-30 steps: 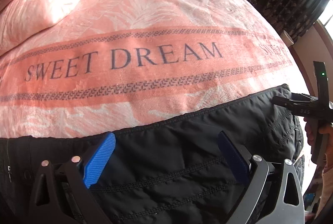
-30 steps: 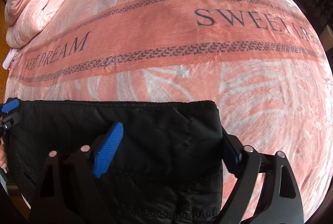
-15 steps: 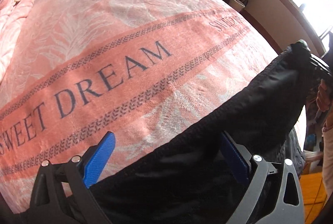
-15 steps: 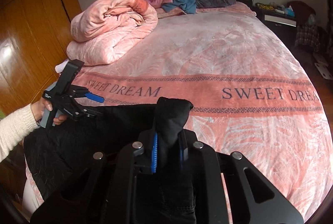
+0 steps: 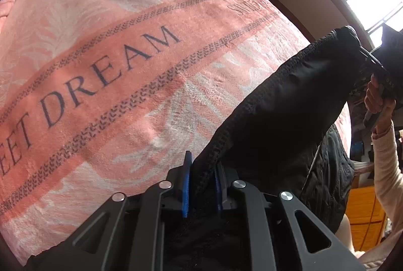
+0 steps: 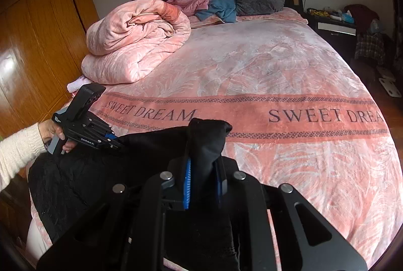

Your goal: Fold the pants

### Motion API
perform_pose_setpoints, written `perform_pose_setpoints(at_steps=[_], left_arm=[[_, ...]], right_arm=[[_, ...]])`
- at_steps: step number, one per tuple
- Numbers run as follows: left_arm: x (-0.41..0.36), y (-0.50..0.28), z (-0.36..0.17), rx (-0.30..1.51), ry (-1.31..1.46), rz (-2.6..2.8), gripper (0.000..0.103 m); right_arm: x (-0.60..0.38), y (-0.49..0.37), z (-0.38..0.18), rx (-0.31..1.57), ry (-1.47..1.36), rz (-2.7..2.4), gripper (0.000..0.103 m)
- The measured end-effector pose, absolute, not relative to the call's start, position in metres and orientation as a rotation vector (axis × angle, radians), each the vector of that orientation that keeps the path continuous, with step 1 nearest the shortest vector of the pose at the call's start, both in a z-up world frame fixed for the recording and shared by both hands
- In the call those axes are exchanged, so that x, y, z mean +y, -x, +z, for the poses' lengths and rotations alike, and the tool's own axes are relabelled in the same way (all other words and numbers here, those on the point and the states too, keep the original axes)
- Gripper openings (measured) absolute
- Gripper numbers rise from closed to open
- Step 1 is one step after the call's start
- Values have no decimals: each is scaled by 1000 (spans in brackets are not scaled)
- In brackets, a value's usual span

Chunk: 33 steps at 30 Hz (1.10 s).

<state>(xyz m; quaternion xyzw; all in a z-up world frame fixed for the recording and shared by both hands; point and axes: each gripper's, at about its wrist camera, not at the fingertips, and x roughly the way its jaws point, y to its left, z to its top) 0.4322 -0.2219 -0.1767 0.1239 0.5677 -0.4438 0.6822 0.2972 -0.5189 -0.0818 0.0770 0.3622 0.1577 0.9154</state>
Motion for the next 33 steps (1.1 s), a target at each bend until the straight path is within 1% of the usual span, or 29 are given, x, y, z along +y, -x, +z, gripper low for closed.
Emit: perform_pose_setpoints(at_steps=[3, 7, 12, 15, 21, 25, 29, 33], left_arm=[[-215, -418, -162, 1190, -279, -968, 7], [-197, -388, -116, 1030, -252, -869, 6], [-175, -313, -42, 837, -206, -772, 6], [-172, -258, -23, 782, -244, -741, 5], [-183, -163, -42, 748, -353, -730, 5], [-187, -118, -54, 730, -340, -716, 6], [-188, -82, -76, 802, -289, -731, 6], [-187, -65, -119, 917, -246, -721, 6]], right_arm=[[-522, -296, -80, 733, -198, 297, 14], [-524, -288, -69, 704, -220, 268, 14], [-521, -251, -35, 595, -215, 266, 14], [-518, -218, -29, 570, -215, 276, 13], [-518, -137, -54, 623, -204, 230, 12], [-525, -89, -75, 649, -256, 183, 12], [-528, -55, -96, 678, -320, 146, 12], [-524, -30, -119, 726, -334, 110, 12]])
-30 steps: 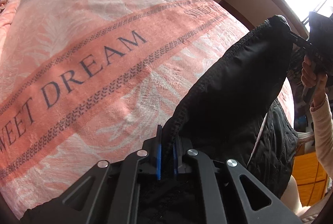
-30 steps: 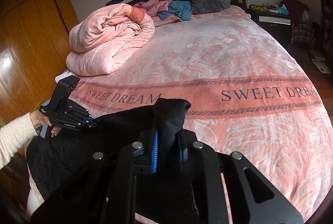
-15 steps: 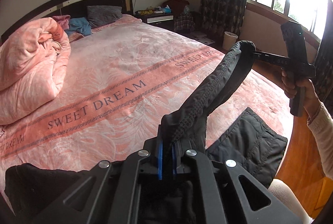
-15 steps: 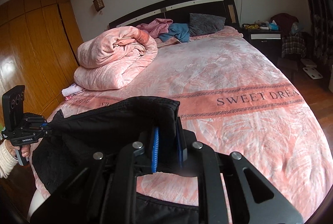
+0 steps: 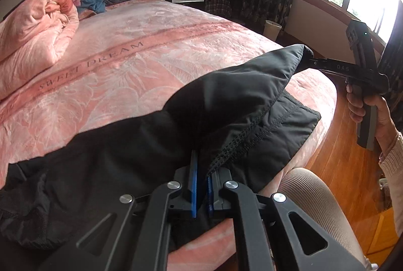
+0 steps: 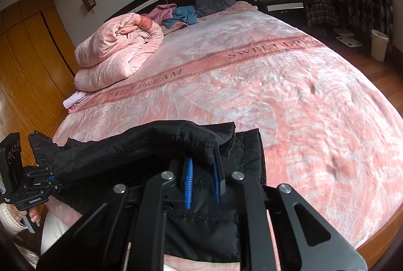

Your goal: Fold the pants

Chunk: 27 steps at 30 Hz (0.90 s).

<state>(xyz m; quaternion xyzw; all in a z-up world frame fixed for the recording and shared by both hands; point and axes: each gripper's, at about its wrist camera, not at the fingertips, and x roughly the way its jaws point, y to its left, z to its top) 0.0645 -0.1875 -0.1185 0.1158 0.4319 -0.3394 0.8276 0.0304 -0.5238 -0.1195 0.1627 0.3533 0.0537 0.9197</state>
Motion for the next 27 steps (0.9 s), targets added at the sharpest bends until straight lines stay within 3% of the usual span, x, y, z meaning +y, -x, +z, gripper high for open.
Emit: perform_pose_setpoints(at_steps=[6, 9, 10, 11, 13, 14, 16, 18, 21, 27], left_arm=[[-193, -60, -175, 1034, -232, -680, 7], [-195, -58, -182, 1026, -239, -664, 9], [-195, -57, -181, 1024, -242, -660, 10], [-196, -55, -180, 1022, -245, -660, 10], [-197, -51, -175, 1022, -261, -665, 13], [-196, -48, -173, 1022, -273, -665, 16], [-193, -42, -168, 1029, -286, -656, 42], [-187, -37, -160, 1019, -265, -655, 48], [-177, -31, -145, 997, -200, -635, 73], [-174, -56, -129, 980, -44, -465, 74]], right_arm=[[-515, -7, -160, 843, -295, 52, 12], [-511, 3, -176, 913, -244, 13, 25], [-510, 5, -178, 932, -238, 7, 43], [-510, 10, -177, 931, -241, 3, 48], [-514, 19, -171, 918, -282, 18, 48], [-517, 24, -168, 909, -320, 28, 48], [-524, 34, -160, 885, -424, 60, 51], [-531, 40, -150, 839, -542, 107, 58], [-531, 39, -146, 826, -658, 146, 62], [-497, 20, -155, 935, -675, 106, 61]])
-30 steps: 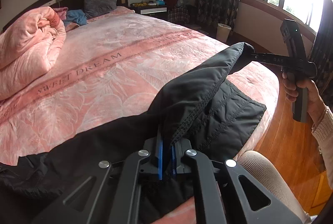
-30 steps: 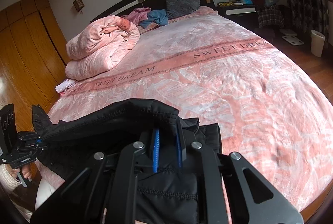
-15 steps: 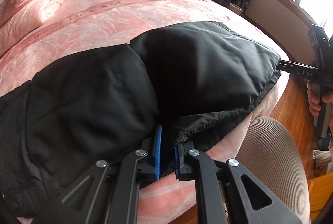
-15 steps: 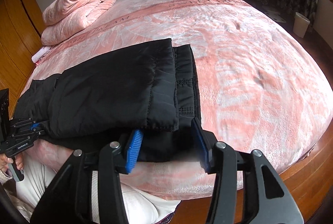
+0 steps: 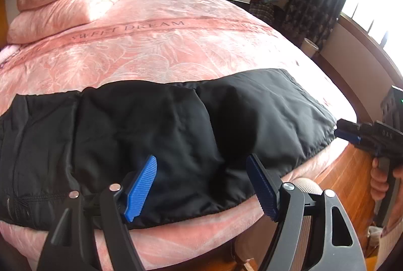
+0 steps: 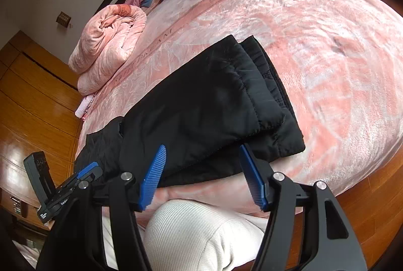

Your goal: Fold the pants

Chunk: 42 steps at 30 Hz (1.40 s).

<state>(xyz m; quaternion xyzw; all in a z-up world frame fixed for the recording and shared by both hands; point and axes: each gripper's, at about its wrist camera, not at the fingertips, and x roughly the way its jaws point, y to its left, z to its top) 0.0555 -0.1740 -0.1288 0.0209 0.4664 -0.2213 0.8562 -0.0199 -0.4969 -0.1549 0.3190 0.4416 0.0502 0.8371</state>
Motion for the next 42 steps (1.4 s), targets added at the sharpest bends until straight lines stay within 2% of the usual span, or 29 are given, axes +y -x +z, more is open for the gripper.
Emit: perform_pose_setpoints(at_steps=[6, 7, 10, 13, 17, 19, 21, 24, 26, 27, 29, 30, 31, 33, 36, 39, 40, 41, 42], left_arm=[[-187, -73, -142, 1019, -35, -321, 73], [-187, -74, -143, 1016, -37, -309, 73], [-178, -74, -147, 1022, -26, -286, 74], [-169, -76, -151, 1012, -33, -244, 74], [-161, -77, -159, 993, -2, -227, 74], [-164, -77, -164, 993, -4, -232, 76], [-172, -75, -174, 1018, -45, -244, 81], [-175, -72, -184, 1011, -96, -252, 81], [-169, -70, -183, 1014, -97, -259, 81], [-164, -71, -180, 1019, -88, -262, 81], [-150, -69, -172, 1000, -58, -251, 81], [-142, -68, -168, 983, -51, -233, 81], [-135, -68, -166, 968, -53, -210, 81], [-124, -70, -166, 958, -65, -177, 81], [-115, -80, -186, 1034, -69, -165, 82], [-108, -82, -188, 1036, -47, -196, 82], [-106, -81, -185, 1042, -42, -204, 82], [-102, -81, -181, 1042, -35, -210, 82], [-97, -79, -177, 1031, -29, -205, 82]], right_arm=[[-487, -5, -171, 962, -748, 6, 58], [-490, -9, -175, 968, -761, -14, 50], [-497, -20, -179, 988, -763, -37, 9], [-490, -16, -153, 918, -658, -17, 3], [-486, 5, -122, 828, -577, -41, 3], [-486, 7, -137, 882, -513, -88, 4], [-489, 2, -174, 1012, -517, -115, 6], [-492, 7, -192, 1028, -544, -89, 9], [-491, 10, -180, 1029, -519, -97, 23], [-490, 14, -171, 1015, -489, -113, 26], [-490, 21, -156, 992, -456, -135, 41], [-492, 24, -152, 984, -459, -133, 45], [-495, 25, -150, 978, -472, -127, 45], [-499, 23, -154, 982, -479, -137, 34], [-504, 11, -173, 1059, -492, -198, 33], [-494, 6, -174, 1082, -429, -245, 34], [-490, 7, -169, 1077, -402, -266, 37], [-488, 9, -163, 1070, -384, -294, 47], [-488, 12, -157, 1066, -354, -352, 53]])
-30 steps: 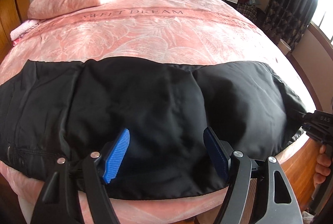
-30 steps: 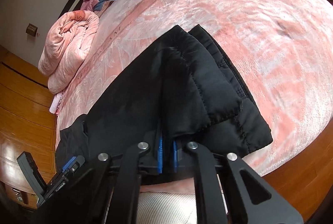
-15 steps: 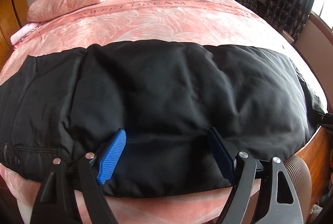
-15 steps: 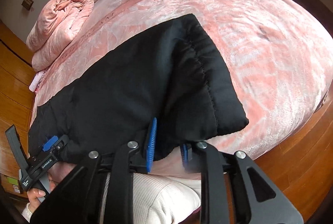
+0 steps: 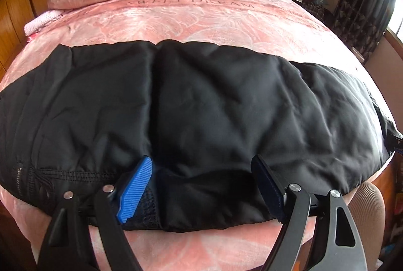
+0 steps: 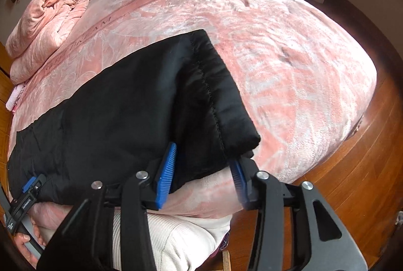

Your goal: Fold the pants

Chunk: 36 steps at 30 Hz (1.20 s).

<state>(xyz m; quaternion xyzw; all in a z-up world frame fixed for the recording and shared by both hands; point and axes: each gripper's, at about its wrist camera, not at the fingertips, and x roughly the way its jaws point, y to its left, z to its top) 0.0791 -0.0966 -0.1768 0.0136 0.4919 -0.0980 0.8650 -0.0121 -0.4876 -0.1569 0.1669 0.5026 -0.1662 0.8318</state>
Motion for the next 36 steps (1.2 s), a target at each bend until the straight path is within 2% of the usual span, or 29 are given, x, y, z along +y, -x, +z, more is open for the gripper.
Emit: perform_pose_setpoints(at_steps=[1, 6, 13, 22, 27, 30, 31, 32, 34, 35, 36], left_arm=[[-89, -76, -172, 1013, -23, -195, 82], [-39, -89, -155, 1004, 2, -100, 82], [60, -95, -147, 977, 117, 104, 82], [132, -112, -165, 1036, 188, 208, 81], [143, -146, -163, 1051, 159, 226, 80], [151, -155, -168, 1053, 160, 237, 80], [153, -156, -169, 1052, 168, 233, 81], [154, -155, -170, 1050, 173, 229, 81], [155, -154, -173, 1046, 165, 229, 81], [155, -152, -174, 1043, 160, 232, 81], [156, -152, -174, 1038, 161, 234, 82]], right_arm=[[-486, 14, -150, 1054, -320, -402, 56], [-471, 14, -114, 948, -282, -407, 57], [-311, -94, -80, 934, -74, 303, 57], [-55, -257, -136, 1078, 183, 840, 59], [4, -290, -175, 1166, 283, 918, 65], [15, -295, -185, 1198, 310, 960, 65], [18, -294, -187, 1198, 332, 966, 53], [20, -290, -189, 1189, 357, 972, 37], [23, -286, -184, 1137, 409, 972, 14], [23, -285, -180, 1121, 409, 974, 7], [21, -286, -177, 1112, 386, 976, 7]])
